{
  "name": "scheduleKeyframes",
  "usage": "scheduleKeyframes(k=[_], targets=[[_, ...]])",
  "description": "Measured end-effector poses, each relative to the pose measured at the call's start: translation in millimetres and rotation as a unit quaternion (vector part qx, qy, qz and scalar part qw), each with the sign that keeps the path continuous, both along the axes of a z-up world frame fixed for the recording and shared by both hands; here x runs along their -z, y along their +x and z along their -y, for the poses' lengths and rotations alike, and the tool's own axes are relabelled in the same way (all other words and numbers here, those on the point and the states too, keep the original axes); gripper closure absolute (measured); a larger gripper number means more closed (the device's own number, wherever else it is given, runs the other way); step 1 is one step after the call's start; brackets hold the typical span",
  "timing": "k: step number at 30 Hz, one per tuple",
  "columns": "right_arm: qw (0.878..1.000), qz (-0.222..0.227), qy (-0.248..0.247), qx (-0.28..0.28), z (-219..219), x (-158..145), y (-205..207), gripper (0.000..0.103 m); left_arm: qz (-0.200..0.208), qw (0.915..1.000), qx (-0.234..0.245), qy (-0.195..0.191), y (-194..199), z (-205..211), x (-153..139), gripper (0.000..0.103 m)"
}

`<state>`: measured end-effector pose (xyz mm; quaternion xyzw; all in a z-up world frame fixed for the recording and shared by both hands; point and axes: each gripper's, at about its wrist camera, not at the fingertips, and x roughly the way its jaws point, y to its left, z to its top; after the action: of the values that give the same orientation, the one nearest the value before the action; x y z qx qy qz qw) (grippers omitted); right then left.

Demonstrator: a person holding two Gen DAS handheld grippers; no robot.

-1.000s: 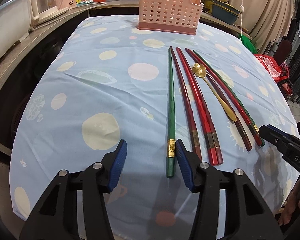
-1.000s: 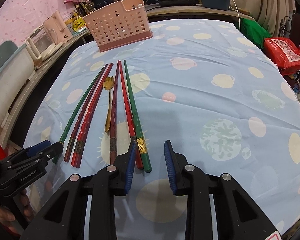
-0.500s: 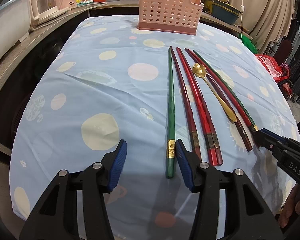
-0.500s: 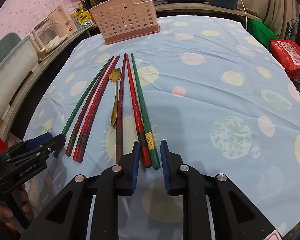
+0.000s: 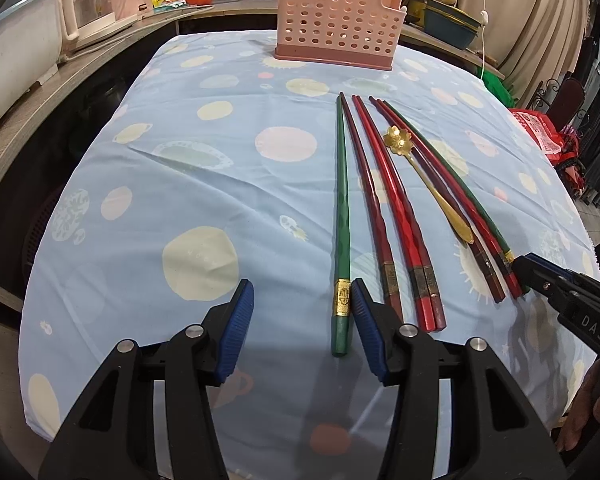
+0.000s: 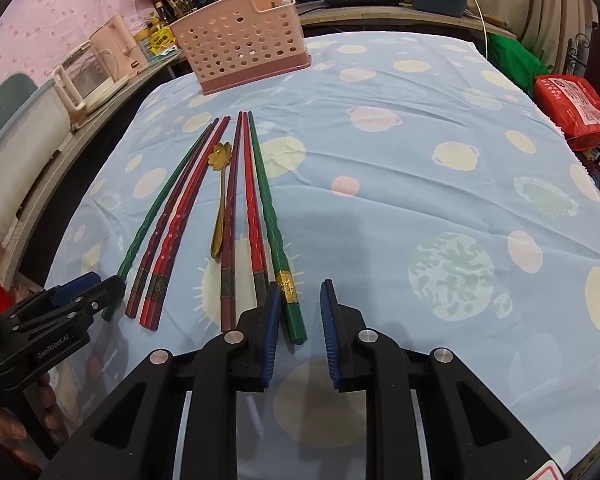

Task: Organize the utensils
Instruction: 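Grasp a green chopstick with the left tool while the right tool grasps another green chopstick, then lift the green chopstick with the left tool while the right tool carries its green chopstick to the basket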

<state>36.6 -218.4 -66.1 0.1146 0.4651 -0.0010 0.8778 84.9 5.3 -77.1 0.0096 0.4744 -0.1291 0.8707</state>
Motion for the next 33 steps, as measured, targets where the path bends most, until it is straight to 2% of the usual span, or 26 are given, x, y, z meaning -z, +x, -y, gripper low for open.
scheduleKeyframes(k=[3, 12, 17, 25, 33], targets=[[1.000, 0.000, -0.003, -0.003, -2.2, 0.8, -0.2, 0.086, 0.000, 1.0000, 0.000, 0.000, 0.1, 0.3, 0.0, 0.055], [1.000, 0.002, -0.015, -0.007, -7.1, 2.3, -0.1, 0.088, 0.000, 0.9999, 0.005, -0.009, 0.3, 0.0, -1.0, 0.077], [1.000, 0.005, -0.027, -0.009, -8.9, 2.4, 0.3, 0.093, -0.001, 0.9998, 0.010, -0.016, -0.4, 0.9, -0.6, 0.094], [1.000, 0.011, -0.022, -0.003, -2.4, -4.3, -7.0, 0.096, -0.011, 0.9994, 0.018, -0.028, -5.7, 0.9, -3.9, 0.096], [0.999, 0.042, -0.013, 0.006, 5.9, -32.9, -25.3, 0.096, -0.001, 0.9992, 0.012, -0.037, -18.6, -6.5, -23.8, 0.096]])
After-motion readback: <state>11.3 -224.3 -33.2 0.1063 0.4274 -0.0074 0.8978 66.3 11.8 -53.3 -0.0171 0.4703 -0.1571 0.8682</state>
